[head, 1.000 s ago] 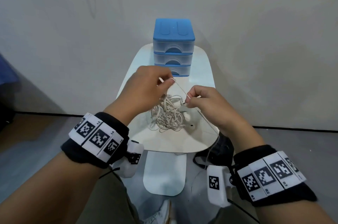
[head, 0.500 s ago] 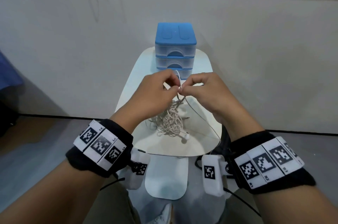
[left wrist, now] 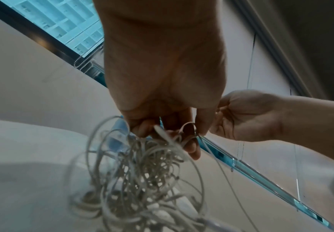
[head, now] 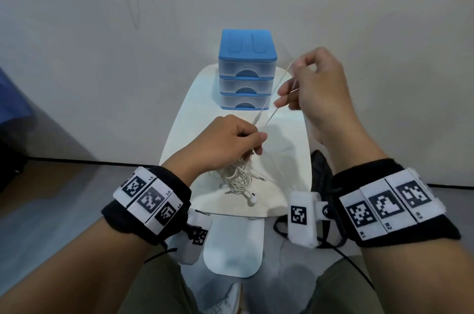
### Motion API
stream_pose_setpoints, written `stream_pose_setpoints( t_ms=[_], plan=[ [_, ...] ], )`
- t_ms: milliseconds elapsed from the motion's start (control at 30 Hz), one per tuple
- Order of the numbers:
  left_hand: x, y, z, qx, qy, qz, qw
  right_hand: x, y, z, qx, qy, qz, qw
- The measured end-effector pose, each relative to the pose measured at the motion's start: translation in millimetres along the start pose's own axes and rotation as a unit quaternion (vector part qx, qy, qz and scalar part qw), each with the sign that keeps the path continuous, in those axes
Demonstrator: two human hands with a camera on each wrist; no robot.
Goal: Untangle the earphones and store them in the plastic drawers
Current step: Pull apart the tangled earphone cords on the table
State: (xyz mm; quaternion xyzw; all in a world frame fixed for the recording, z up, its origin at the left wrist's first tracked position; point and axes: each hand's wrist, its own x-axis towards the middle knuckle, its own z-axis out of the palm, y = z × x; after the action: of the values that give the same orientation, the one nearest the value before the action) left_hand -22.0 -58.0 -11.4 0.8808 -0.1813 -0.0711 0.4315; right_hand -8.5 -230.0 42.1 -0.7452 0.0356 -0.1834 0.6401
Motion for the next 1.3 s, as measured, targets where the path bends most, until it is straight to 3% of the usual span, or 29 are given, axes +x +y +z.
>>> stream_pose_setpoints(
  t_ms=[67,133,300,367,433,467,533,600,633,700,733,767,833,900,967,1000,1100,1233,1300],
  plan=[
    [-1.9,2.2,-2.8,0.004,0.007,-0.006,1.0,6.0,5.8,-7.0,-0.091,0.055,-0.079,0.991],
    [-3.2,5.6,-5.9,-0.014,0.015,-0.009,1.0,5.9,14.7,-10.4,-0.17,0.049,-0.107,0.978],
    [-1.7,9.3,-8.8,-0.011,0.024,0.002,1.0,-12.4,31.0,-12.3,-0.251,-0.141,-0.129,0.949],
    [-0.1,8.5,-9.6,-0.01,0.028,0.007,1.0,-17.0,35.1,-10.0,-0.312,-0.229,-0.143,0.911],
    [0.7,7.3,-11.2,-0.018,0.029,0.013,0.999,-19.1,35.5,-8.5,-0.36,-0.261,-0.138,0.885],
    [0.6,6.5,-12.0,-0.023,0.027,0.017,0.999,-18.4,36.1,-9.2,-0.358,-0.26,-0.136,0.886],
    [-0.2,3.9,-13.4,-0.031,0.015,0.023,0.999,-14.5,31.4,-9.1,-0.253,-0.221,-0.129,0.933],
    [-1.6,-0.4,-14.5,-0.025,-0.006,0.014,1.0,-10.5,19.0,-10.4,-0.062,-0.111,-0.093,0.987],
    [-2.4,-2.8,-14.7,-0.018,-0.019,0.007,1.0,-8.3,10.8,-12.4,0.061,-0.048,-0.059,0.995],
    [-3.7,-8.2,-14.5,-0.013,-0.036,-0.001,0.999,-7.3,-4.0,-17.8,0.306,0.018,0.002,0.952],
    [-3.8,-10.3,-14.4,-0.016,-0.036,0.0,0.999,-7.6,-9.0,-19.5,0.368,0.031,0.022,0.929],
    [-3.8,-11.0,-14.5,-0.02,-0.03,0.004,0.999,-7.8,-11.7,-20.4,0.37,0.032,0.038,0.928],
    [-2.7,-9.3,-14.8,-0.025,-0.009,0.017,0.999,-9.2,-8.5,-18.6,0.235,-0.012,0.044,0.971],
    [-1.1,-5.0,-15.8,-0.031,0.018,0.032,0.999,-13.4,1.9,-14.4,0.003,-0.12,0.012,0.993],
    [0.9,-2.3,-16.9,-0.043,0.046,0.043,0.997,-18.2,13.0,-11.8,-0.19,-0.24,-0.022,0.952],
    [1.6,-2.4,-17.6,-0.044,0.056,0.044,0.996,-20.7,16.6,-11.1,-0.237,-0.274,-0.033,0.932],
    [-0.5,-5.6,-16.9,-0.037,0.037,0.04,0.998,-23.4,21.3,-12.4,-0.259,-0.298,-0.041,0.918],
    [-6.0,-10.3,-9.3,-0.012,-0.032,0.033,0.999,-17.3,17.7,-17.8,-0.151,-0.234,-0.008,0.96],
    [-7.9,-9.9,-5.1,0.027,-0.04,0.044,0.998,-15.7,14.9,-21.6,-0.185,-0.255,-0.01,0.949]
  ],
)
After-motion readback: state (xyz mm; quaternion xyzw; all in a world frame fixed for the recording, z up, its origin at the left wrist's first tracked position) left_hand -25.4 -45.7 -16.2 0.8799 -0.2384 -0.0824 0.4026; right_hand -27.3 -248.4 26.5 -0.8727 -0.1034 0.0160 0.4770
